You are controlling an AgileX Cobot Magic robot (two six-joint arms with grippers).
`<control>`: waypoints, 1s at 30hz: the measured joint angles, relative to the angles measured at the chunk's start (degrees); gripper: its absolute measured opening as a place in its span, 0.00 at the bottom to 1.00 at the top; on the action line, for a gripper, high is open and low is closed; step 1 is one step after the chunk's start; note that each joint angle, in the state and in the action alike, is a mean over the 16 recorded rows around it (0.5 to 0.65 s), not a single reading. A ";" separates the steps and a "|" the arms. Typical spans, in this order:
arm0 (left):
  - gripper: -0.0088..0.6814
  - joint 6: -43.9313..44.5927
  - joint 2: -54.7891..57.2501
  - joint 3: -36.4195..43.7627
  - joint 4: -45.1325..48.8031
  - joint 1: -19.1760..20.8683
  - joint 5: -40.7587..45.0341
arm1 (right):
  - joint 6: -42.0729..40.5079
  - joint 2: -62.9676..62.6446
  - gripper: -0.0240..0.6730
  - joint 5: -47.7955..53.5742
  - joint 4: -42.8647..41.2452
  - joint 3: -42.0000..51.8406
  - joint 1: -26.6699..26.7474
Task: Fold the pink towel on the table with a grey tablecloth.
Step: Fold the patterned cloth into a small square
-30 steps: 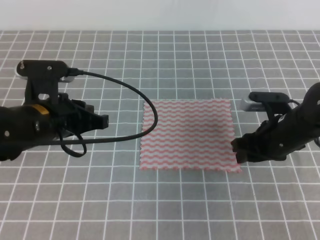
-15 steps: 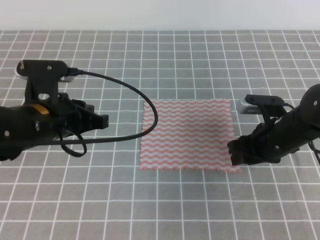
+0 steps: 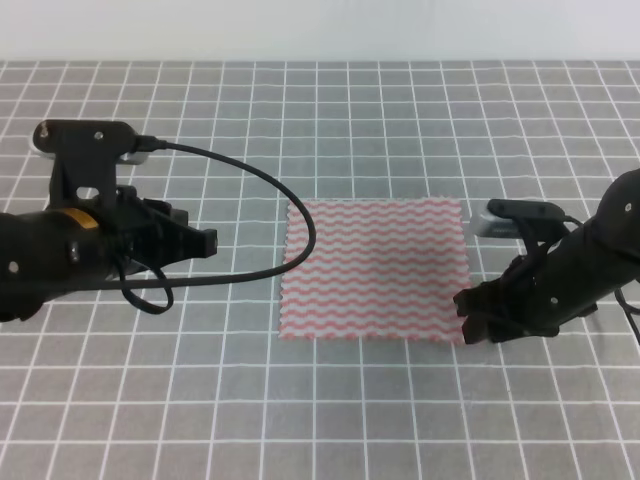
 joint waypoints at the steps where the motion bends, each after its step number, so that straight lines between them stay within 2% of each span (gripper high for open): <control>1: 0.01 0.00 0.00 0.00 0.00 0.00 0.00 | 0.00 -0.07 0.40 0.29 0.02 0.00 -0.01; 18: 0.01 -0.04 -0.05 0.04 0.00 0.00 -0.03 | 0.00 0.44 0.38 2.50 0.56 -0.07 0.19; 30: 0.01 -0.07 -0.05 0.04 0.05 0.00 0.03 | 0.10 1.99 0.23 1.61 0.53 -0.99 1.80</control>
